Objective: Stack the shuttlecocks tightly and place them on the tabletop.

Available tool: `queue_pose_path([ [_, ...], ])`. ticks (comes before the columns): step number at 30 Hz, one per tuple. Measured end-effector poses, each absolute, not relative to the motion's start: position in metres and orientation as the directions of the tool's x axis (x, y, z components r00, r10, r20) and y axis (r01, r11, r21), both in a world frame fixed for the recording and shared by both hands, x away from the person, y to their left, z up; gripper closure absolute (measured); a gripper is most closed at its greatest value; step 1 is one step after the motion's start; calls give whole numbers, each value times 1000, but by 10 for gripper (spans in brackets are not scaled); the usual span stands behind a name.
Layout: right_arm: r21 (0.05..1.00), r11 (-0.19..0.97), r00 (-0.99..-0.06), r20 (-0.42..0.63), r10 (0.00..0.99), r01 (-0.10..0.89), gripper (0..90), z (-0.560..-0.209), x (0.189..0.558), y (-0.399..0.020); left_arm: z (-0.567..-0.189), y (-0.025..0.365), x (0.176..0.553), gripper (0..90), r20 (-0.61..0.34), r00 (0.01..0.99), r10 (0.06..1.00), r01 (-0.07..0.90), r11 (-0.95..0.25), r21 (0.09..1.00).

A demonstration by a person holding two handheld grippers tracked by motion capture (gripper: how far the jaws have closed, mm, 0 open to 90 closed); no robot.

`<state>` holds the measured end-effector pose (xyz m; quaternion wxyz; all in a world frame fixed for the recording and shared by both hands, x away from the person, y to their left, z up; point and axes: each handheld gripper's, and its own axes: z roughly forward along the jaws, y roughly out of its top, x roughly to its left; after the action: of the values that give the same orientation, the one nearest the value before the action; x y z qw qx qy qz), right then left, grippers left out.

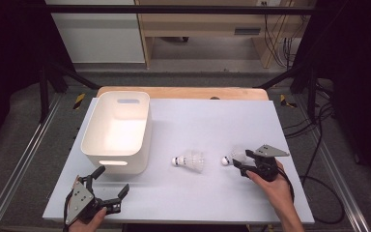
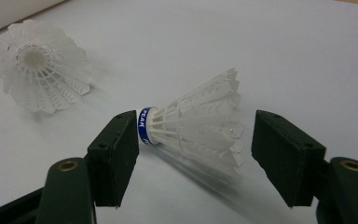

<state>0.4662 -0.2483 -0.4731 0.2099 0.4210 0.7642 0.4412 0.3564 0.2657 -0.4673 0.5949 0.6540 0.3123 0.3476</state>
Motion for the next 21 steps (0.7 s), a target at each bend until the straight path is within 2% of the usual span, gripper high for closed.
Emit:
queue_pose_path([
  [12,844,272,-563,43,825,462,382,-475,467,-247,-467,266,357,22,83,563,822,-4,-97,995],
  [21,837,286,-574,41,818,467,466,-475,466,-246,-468,265,356,22,85,564,821,-3,-101,995],
])
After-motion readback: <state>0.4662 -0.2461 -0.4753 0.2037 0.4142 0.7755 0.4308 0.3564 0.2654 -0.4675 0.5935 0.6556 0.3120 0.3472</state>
